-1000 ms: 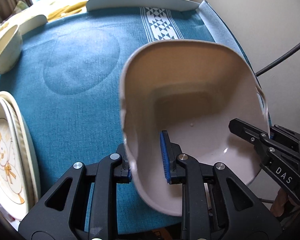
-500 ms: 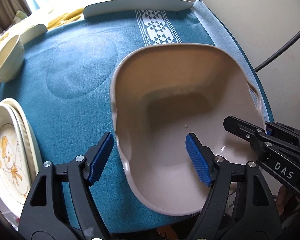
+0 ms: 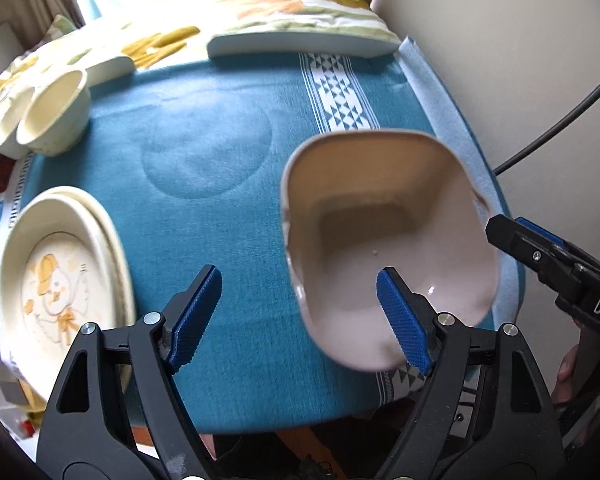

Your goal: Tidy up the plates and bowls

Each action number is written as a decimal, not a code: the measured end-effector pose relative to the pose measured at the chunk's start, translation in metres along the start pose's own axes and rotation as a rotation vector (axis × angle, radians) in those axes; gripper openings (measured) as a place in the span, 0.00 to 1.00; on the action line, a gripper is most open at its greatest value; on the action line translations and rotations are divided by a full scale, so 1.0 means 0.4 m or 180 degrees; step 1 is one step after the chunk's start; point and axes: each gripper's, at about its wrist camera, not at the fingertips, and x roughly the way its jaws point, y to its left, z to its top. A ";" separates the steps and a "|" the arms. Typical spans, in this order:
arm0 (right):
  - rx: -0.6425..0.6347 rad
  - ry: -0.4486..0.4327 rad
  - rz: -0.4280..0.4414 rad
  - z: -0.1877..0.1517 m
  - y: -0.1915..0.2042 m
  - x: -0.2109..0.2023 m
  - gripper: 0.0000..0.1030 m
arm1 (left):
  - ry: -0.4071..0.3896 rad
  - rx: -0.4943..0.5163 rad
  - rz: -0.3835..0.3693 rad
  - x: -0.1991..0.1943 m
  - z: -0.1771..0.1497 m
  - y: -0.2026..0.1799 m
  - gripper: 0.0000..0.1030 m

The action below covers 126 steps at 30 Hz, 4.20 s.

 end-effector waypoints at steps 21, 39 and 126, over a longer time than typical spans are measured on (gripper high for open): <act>-0.1362 -0.0657 0.0555 0.149 0.474 -0.096 0.99 | -0.1103 -0.0772 0.0493 -0.430 0.007 0.378 1.00; -0.0916 0.0553 0.0383 0.319 0.751 0.431 0.91 | -0.0497 -0.1469 -0.0107 -0.124 0.212 0.869 0.80; -0.0660 0.0633 0.0002 0.025 0.053 0.095 0.15 | 0.0165 0.0317 0.0176 0.061 0.030 -0.099 0.17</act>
